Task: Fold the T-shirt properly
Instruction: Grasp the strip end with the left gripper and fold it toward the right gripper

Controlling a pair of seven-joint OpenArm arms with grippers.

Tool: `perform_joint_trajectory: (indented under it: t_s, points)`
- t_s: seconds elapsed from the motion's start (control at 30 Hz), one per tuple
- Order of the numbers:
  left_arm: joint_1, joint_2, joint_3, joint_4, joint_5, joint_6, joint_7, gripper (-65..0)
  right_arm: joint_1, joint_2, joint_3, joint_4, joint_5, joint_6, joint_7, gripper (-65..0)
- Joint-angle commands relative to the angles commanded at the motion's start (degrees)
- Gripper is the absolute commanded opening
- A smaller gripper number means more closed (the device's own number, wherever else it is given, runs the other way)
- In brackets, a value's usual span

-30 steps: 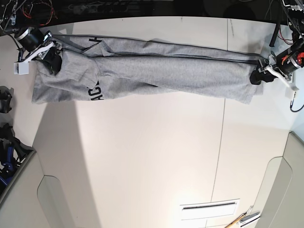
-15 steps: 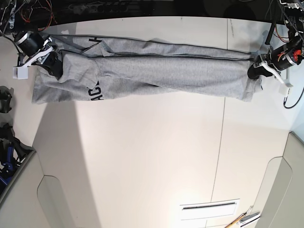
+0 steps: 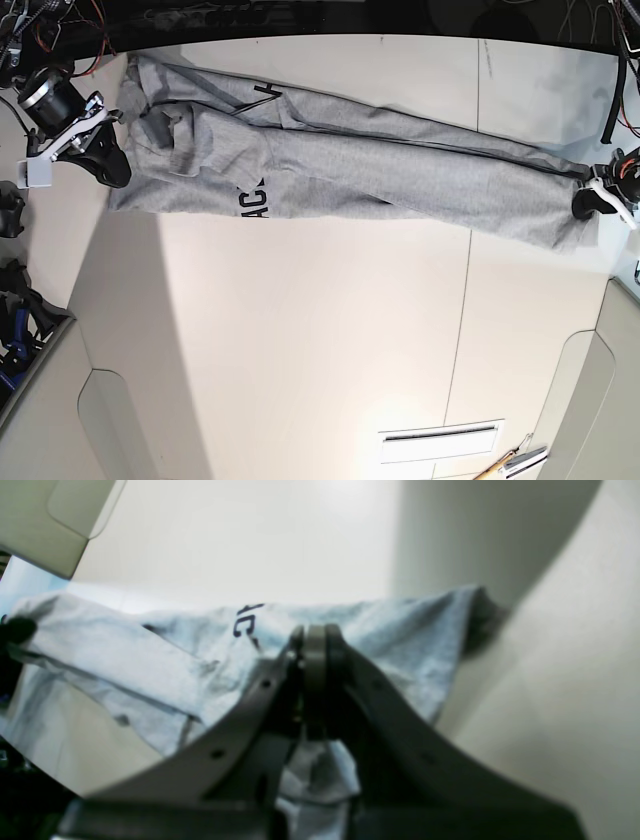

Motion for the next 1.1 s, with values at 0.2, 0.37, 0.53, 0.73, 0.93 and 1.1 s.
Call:
perform_joint_trajectory:
  t_s: [0.2,0.37,0.53,0.73,0.93,1.1]
  points:
    - [3.39,3.37,0.13,13.42,-4.79,0.00,4.17,-65.0,0.02,0.00,0.00,0.00,-0.87,0.00,0.04,-65.0]
    - [8.57,8.02,4.92,28.15,-5.05,0.00,5.14,-65.0,0.02,0.00,0.00,0.00,-0.90,0.00,0.24,-65.0]
    - [9.44,12.15,16.46,32.00,-2.64,0.00,4.46,-65.0,0.02,0.00,0.09,0.00,-1.20,-0.04,0.20,-65.0]
    - [9.44,18.10,25.92,28.55,10.32,0.00,-5.49,-60.0,0.00,0.00,3.26,-0.02,-1.60,-0.07,0.13,-59.7]
    - [9.44,20.31,30.80,24.63,10.40,0.00,-8.57,-40.1,-0.17,0.02,4.04,-1.29,-7.13,-1.40,-0.52,-23.4]
    - [9.44,20.33,35.69,24.57,7.56,0.00,-9.94,-35.7,-0.15,0.02,4.02,-8.04,-5.53,-1.31,-0.70,-23.4]
